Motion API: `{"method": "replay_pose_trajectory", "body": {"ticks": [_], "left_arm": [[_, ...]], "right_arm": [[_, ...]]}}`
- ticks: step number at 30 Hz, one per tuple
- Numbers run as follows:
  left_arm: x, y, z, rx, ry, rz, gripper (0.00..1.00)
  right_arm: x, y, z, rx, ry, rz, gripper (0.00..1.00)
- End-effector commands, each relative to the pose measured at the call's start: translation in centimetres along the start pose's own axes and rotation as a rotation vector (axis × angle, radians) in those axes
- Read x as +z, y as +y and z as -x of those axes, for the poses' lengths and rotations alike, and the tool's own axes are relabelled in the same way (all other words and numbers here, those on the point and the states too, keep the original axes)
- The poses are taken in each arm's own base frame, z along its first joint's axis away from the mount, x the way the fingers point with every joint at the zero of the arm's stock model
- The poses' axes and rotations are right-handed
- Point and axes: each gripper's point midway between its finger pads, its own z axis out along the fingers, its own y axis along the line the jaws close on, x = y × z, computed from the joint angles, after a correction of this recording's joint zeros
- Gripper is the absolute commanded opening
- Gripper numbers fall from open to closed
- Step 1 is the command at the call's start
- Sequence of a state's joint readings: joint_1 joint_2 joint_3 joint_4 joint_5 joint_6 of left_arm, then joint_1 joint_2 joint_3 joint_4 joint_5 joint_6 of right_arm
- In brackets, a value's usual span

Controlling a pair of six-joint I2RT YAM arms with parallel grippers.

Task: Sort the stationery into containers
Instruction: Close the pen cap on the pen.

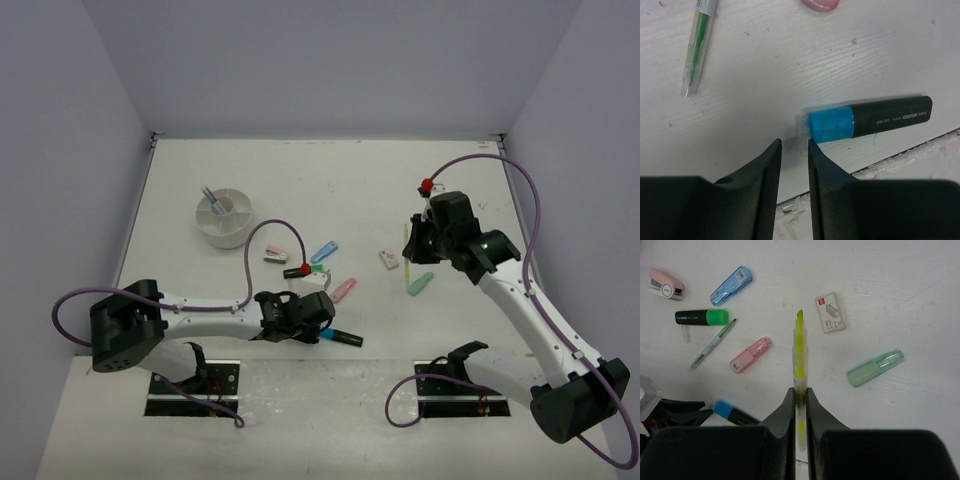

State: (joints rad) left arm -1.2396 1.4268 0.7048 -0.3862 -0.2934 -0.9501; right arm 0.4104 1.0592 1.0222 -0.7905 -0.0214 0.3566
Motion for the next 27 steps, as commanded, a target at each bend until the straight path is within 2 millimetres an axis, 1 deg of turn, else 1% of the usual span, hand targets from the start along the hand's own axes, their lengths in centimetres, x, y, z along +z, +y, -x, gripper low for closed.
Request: {"method": "replay_pose_trajectory", "body": {"ticks": [1,7,10,15,16,19,25,27], "left_arm": [[0.4,-0.8,0.5,-0.002,-0.019,-0.018,0.28],[0.8,-0.4,0.0,0.006,-0.008,-0.002,0.27],[1.2,-0.4,-0.2,0.018,0.004,0.007,0.27],[2.1,0.3,-1.0,0.058,0.04,0.057,0.26],[2.5,0.7,-1.4,0.075,0.058,0.076,0.25],[2.9,1.0,-2.0,0.097,0.086,0.095,0.15],[2.5,2.0,-2.2,0.108,0.094,0.13,0.15],[2.3,2.4,-2.1,0.12,0.092,0.15,0.12]], "right_arm": [[-0.4,0.4,0.0,-0.025,-0.001,0.021,0.0],[-0.5,0.6,0.0,-0.032,0.0,0.023,0.0],[-0.4,0.6,0.1,-0.034,-0.001,0.024,0.0],[-0.3,0.6,-0.2,-0.039,0.006,0.023,0.0],[-0.3,0.6,-0.2,-0.04,0.006,0.025,0.0],[-0.4,0.7,-0.2,-0.042,0.005,0.025,0.0],[-0.5,0.8,-0.2,-0.044,-0.001,0.029,0.0],[-0.5,0.8,-0.1,-0.042,-0.002,0.031,0.0]]}}
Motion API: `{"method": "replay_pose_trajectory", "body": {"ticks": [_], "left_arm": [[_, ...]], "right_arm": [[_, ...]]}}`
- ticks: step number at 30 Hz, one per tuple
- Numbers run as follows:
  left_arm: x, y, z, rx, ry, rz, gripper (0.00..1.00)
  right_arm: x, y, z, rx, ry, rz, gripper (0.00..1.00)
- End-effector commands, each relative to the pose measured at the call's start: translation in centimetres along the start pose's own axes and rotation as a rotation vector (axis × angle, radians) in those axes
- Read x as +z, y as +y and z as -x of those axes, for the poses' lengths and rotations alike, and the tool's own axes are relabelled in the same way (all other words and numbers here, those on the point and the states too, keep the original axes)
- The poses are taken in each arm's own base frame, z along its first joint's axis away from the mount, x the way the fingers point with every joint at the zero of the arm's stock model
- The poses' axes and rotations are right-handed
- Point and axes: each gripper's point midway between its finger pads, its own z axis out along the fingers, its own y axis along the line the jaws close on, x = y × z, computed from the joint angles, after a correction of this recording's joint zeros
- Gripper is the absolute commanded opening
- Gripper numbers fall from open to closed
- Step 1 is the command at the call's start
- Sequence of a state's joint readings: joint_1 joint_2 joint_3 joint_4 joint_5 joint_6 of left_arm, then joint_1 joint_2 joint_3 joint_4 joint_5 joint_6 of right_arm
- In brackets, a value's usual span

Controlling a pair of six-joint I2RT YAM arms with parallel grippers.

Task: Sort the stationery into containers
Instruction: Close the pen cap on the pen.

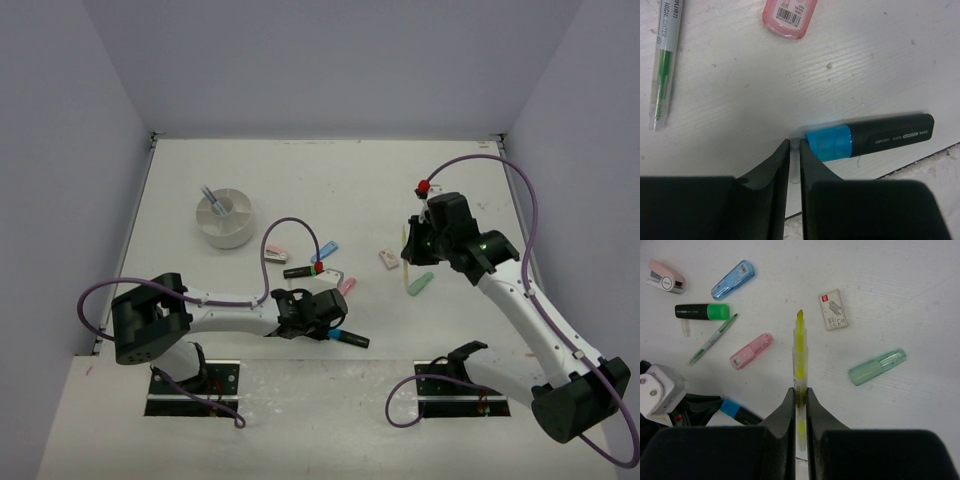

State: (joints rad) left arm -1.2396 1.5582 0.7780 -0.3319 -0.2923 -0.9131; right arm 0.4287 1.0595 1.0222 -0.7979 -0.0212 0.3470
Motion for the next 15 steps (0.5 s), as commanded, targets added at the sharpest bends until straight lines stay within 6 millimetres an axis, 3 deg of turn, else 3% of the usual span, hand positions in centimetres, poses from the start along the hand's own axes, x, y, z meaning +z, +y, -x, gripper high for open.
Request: {"method": "replay_pose_trajectory", "body": {"ticks": [1,5,9,12,15], "left_arm": [[0.2,4.1,-2.9,0.086,0.091,0.15,0.11],[0.0,5.1,-2.8,0.107,0.094,0.207,0.0],[-0.8,5.5,-1.5,0.096,0.046,0.235,0.0],[-2.1,4.9,1.7,0.061,-0.061,0.233,0.0],[-3.5,4.3,8.2,-0.044,-0.218,0.153,0.0]], "right_arm": [[-0.4,0.5,0.3,-0.019,-0.014,0.023,0.0],[-0.4,0.5,0.3,-0.021,-0.012,0.024,0.0],[-0.4,0.9,0.5,-0.027,-0.023,0.045,0.0],[-0.7,3.5,0.7,-0.045,-0.046,0.193,0.0],[-1.7,7.4,0.8,-0.085,-0.105,0.44,0.0]]}}
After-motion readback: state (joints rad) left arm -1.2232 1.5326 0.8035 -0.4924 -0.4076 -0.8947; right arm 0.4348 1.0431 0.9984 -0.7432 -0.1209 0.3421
